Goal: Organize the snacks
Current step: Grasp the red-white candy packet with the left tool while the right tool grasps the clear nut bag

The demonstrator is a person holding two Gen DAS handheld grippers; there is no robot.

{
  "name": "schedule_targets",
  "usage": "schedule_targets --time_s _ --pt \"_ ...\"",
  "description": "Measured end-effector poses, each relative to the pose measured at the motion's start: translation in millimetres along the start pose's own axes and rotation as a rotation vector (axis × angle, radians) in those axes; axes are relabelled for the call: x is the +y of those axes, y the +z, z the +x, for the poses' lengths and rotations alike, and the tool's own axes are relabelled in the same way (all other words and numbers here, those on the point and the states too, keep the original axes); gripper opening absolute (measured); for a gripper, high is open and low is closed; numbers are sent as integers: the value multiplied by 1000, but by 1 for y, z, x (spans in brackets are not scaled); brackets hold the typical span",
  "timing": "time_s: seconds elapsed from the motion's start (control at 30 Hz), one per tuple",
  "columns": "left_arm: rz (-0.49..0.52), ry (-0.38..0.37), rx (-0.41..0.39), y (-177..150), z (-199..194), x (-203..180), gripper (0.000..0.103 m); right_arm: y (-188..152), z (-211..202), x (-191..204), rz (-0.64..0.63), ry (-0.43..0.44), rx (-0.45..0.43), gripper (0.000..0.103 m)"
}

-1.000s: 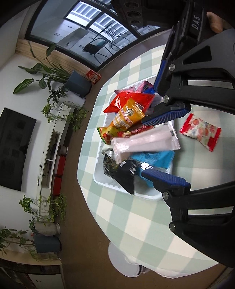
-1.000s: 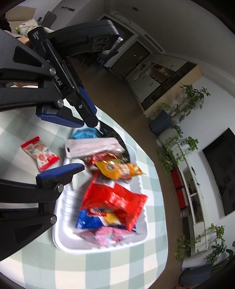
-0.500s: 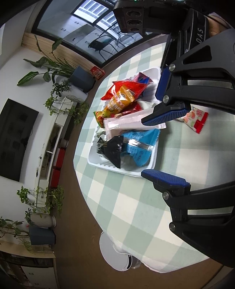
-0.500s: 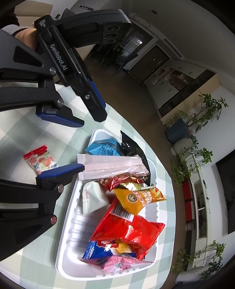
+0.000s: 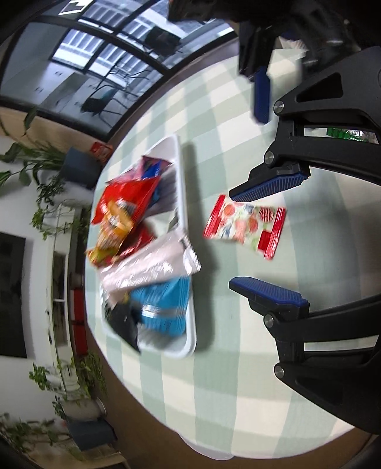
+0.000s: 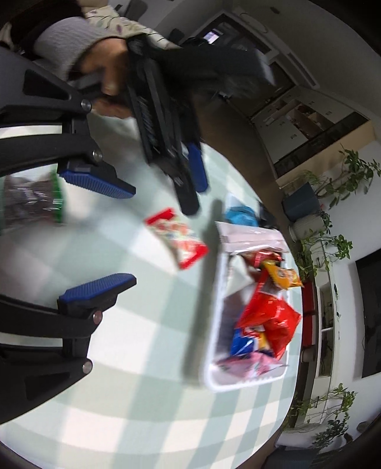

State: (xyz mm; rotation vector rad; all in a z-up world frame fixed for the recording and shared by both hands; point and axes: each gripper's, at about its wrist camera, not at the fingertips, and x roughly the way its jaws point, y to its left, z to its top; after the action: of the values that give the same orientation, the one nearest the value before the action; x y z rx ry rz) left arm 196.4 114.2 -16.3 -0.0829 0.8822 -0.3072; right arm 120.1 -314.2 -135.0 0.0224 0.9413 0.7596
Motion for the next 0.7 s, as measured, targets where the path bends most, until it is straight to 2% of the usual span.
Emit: schedule_targets --time_s 0.3,0.7 --pt "51 18 61 -5 33 -17 52 -54 -4 35 -125 -42 60 60" --pt "94 29 62 -5 53 -25 55 -73 6 62 -288 -137 63 61"
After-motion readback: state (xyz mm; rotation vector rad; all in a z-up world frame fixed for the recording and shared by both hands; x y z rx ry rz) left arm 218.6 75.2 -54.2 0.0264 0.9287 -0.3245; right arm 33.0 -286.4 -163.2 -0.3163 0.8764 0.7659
